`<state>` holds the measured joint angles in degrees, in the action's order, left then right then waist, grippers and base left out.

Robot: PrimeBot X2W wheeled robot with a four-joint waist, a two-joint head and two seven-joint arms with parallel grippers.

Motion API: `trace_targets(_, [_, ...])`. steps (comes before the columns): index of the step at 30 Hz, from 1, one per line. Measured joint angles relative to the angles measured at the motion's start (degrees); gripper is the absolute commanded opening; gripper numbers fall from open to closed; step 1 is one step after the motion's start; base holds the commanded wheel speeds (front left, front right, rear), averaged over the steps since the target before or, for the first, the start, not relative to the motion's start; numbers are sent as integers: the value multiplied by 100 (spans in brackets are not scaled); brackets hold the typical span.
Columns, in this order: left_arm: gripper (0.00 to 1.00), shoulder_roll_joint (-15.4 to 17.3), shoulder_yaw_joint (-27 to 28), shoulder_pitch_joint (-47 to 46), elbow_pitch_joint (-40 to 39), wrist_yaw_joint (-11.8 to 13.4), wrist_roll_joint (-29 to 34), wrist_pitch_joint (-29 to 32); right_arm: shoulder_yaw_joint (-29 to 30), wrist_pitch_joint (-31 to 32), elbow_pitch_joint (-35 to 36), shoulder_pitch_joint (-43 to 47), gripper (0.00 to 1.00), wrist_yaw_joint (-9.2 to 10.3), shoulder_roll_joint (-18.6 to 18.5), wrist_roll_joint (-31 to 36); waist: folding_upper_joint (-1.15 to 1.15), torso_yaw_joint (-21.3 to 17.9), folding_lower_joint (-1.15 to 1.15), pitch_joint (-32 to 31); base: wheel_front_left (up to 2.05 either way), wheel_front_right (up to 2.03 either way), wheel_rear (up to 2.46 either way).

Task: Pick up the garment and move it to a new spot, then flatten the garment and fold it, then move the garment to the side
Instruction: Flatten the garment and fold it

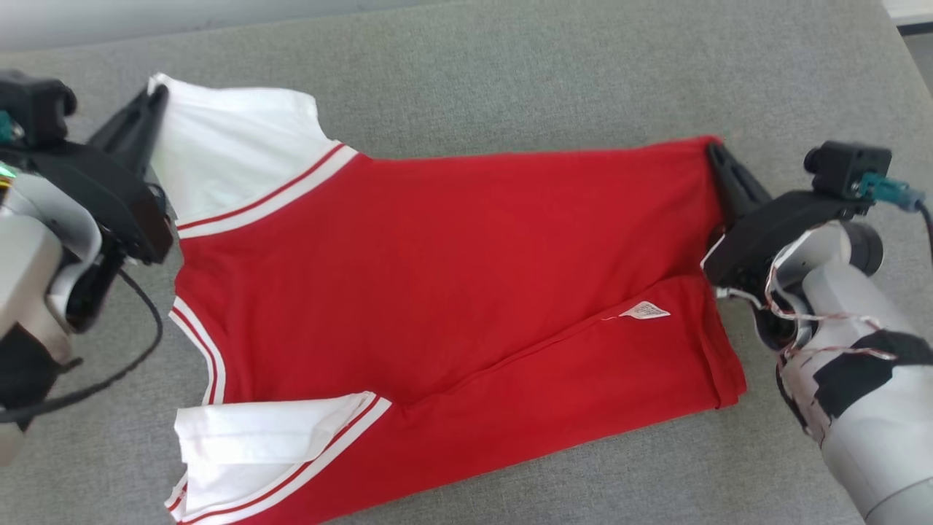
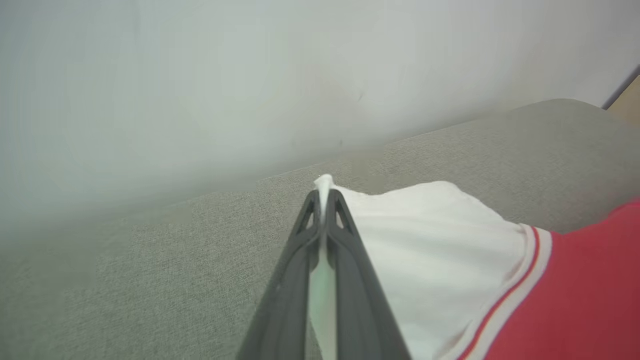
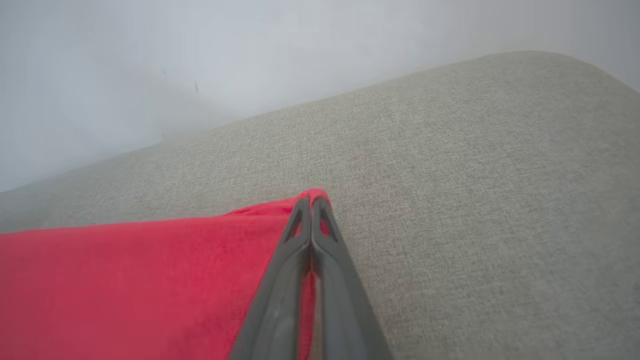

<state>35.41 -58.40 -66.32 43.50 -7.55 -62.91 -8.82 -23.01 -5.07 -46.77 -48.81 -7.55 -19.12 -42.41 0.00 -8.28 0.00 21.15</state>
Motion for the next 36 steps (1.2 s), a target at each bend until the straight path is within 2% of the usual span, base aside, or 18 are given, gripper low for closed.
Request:
trace_targets(7, [0, -55, -137, 302, -361, 1, -105, -372, -202, -231, 57, 301, 0, 0, -35, -241, 0, 86, 0, -192, 0, 0, 0])
trace_targets(14, [0, 171, 121, 964, -1071, 36, -32, -605, -342, -563, 101, 819, 0, 0, -167, -486, 0, 176, -1, -506, 0, 0, 0])
trace_targets(17, [0, 265, 565, 1595, -1763, 243, 86, -611, -369, -676, 160, 1107, 0, 0, -243, -641, 0, 225, -1, -645, 0, 0, 0])
trace_targets(22, [0, 265, 1325, 3084, -3014, 743, 467, -622, -346, -808, 215, 1563, 0, 0, -367, -880, -1, 379, -1, -789, 0, 0, 0])
trace_targets(23, [0, 189, 1567, 3650, -3418, 895, 619, -623, -341, -818, 210, 1711, 0, 0, -403, -943, -1, 446, -1, -829, 0, 0, 0])
trace_targets(25, [0, 87, 1747, 4144, -3697, 1035, 779, -622, -326, -860, 210, 1830, 0, 0, -444, -1021, -1, 509, -1, -865, 0, 0, 0])
trace_targets(29, [0, -160, 1933, 4920, -3972, 1106, 1011, -623, -311, -895, 281, 2103, 0, 0, -534, -1156, 0, 641, -1, -931, 0, 0, 0])
trace_targets(33, [0, -332, 2054, 5237, -3875, 1047, 1333, -623, -275, -935, 608, 2418, 0, 0, -636, -1330, -1, 779, -1, -1000, 0, 0, 0])
trace_targets(36, [0, -587, 2137, 5454, -3728, 954, 1381, -623, -278, -959, 856, 2700, 0, 0, -782, -1352, -1, 859, -1, -1073, 0, 0, 0])
